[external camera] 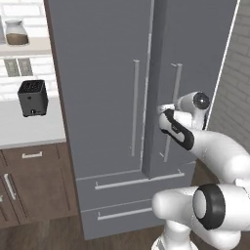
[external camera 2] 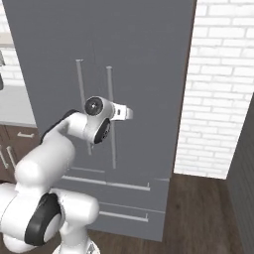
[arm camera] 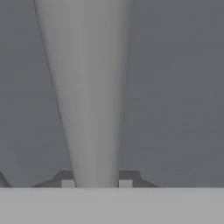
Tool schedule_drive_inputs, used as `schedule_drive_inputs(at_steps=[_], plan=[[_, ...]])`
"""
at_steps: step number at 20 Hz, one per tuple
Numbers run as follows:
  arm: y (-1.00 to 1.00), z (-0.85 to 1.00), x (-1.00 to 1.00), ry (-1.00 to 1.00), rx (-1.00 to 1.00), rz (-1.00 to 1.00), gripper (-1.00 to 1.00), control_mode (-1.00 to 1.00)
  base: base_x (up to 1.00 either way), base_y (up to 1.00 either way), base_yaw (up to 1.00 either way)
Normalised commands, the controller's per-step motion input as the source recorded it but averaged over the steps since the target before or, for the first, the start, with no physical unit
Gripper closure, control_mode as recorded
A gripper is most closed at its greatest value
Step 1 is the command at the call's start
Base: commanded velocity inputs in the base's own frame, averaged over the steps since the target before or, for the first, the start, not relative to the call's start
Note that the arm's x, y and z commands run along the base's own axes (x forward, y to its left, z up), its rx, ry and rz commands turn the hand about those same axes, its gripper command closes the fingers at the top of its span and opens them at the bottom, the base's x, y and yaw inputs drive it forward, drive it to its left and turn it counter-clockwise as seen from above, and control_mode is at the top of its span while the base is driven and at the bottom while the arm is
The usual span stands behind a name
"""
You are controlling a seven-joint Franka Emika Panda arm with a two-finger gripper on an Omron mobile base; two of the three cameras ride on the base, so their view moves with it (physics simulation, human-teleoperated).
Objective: Take the strawberry from the fridge and place it on top of the pancake, located on the dining counter.
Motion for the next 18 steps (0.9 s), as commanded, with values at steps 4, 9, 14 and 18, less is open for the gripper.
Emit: schedule_drive_inputs(at_steps=[4,9,14,18], plan=[[-0.76,0.00,-0.46,0.03,0.10,0.00,1.00,-1.00,0.00,0.00,0.00],[-0.71,0.00,-0.42,0.05,0.11,-0.01,1.00,-1.00,0.00,0.00,0.00],[-0.76,0.00,-0.43,0.02,0.09,-0.02,1.00,-1.00,0.00,0.00,0.00],[-0.78,0.00,-0.38,0.00,0.08,-0.03,1.00,-1.00,0.00,0.00,0.00]])
